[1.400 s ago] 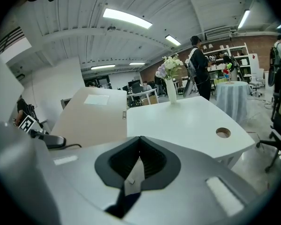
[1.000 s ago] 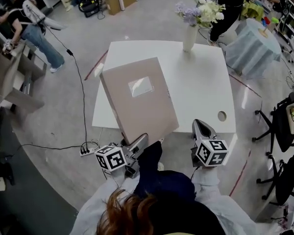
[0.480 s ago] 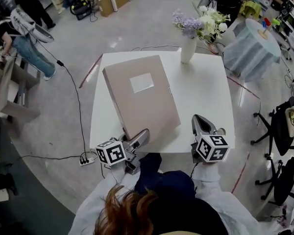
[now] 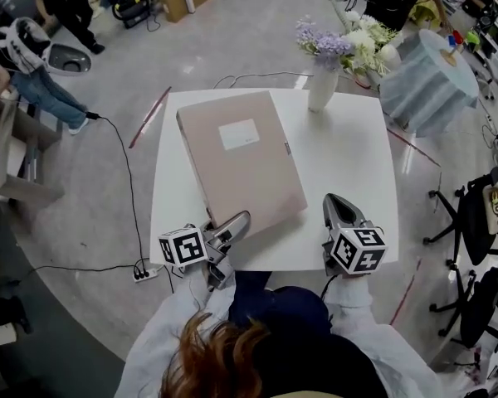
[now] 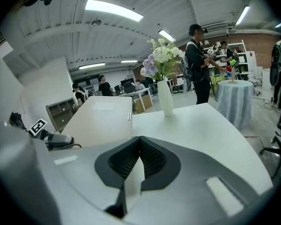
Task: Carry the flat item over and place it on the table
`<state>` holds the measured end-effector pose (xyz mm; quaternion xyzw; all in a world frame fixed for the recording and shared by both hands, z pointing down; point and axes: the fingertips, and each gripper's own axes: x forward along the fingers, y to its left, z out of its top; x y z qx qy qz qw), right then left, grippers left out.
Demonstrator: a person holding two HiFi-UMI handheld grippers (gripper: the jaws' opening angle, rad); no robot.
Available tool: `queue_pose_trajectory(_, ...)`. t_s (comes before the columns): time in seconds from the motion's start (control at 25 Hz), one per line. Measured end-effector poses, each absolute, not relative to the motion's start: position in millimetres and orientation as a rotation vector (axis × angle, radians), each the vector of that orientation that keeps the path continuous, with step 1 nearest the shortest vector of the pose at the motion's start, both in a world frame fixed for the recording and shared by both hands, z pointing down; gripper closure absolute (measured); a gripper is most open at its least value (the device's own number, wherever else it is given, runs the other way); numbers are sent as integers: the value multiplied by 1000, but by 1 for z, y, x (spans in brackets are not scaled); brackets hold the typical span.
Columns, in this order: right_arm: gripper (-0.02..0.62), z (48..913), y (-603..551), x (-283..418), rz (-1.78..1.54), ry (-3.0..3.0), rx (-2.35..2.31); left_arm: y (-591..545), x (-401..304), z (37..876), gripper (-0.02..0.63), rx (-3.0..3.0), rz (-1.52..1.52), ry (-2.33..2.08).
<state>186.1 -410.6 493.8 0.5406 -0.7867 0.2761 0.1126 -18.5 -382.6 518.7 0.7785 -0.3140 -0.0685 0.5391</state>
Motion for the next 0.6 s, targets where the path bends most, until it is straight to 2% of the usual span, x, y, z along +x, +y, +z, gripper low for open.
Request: queue_pose_trajectory(0.6, 588, 519, -443, 174, 845, -2257, 1523, -425, -26, 566, 324, 1679, -212, -621)
